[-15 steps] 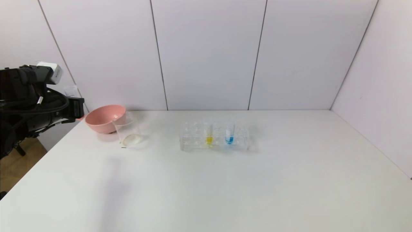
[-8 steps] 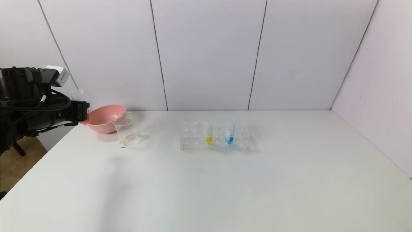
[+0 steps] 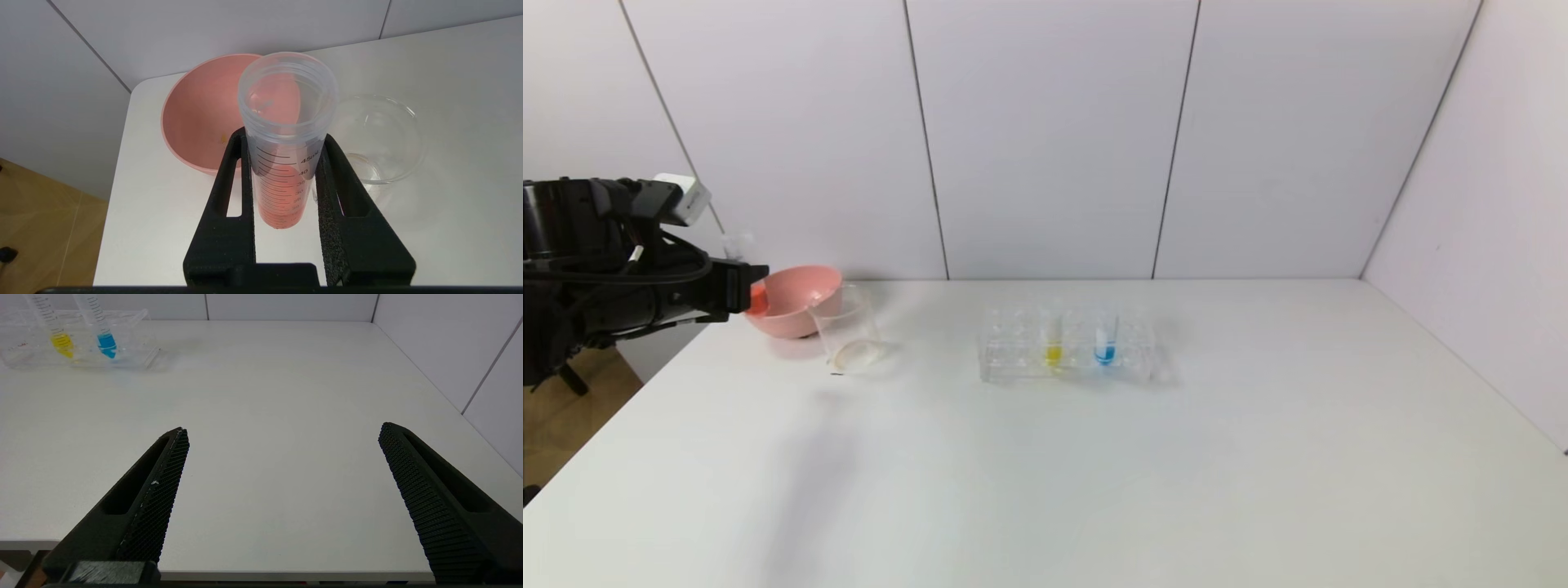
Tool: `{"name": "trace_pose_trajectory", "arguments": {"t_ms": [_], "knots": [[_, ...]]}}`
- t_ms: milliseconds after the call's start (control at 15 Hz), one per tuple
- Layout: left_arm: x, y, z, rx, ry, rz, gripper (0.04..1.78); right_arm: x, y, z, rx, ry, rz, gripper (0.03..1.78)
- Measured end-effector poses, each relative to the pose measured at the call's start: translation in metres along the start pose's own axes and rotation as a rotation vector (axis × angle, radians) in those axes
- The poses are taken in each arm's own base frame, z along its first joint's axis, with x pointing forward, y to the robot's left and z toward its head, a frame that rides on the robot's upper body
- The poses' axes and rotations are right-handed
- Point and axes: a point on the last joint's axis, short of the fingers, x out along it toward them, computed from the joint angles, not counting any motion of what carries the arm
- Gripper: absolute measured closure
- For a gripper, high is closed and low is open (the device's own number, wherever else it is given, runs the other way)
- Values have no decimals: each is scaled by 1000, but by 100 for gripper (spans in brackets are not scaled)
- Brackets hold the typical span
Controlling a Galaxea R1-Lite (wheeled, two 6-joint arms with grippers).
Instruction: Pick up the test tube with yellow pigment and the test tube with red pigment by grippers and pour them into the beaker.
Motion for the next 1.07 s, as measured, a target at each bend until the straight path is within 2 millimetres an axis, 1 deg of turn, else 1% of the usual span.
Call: {"name": "trace_pose_trajectory", "arguments": {"t_ms": [267,667,867,1067], "knots": [[6,2,3,77,-30,-97,137,0,0,0,0,0,0,11],[12,7,1,138,-34,-120,137,0,0,0,0,0,0,11],[20,6,2,176,-61,-205,137,0,0,0,0,0,0,11],[23,10,1,197,-81,-264,137,0,0,0,0,0,0,11]]}}
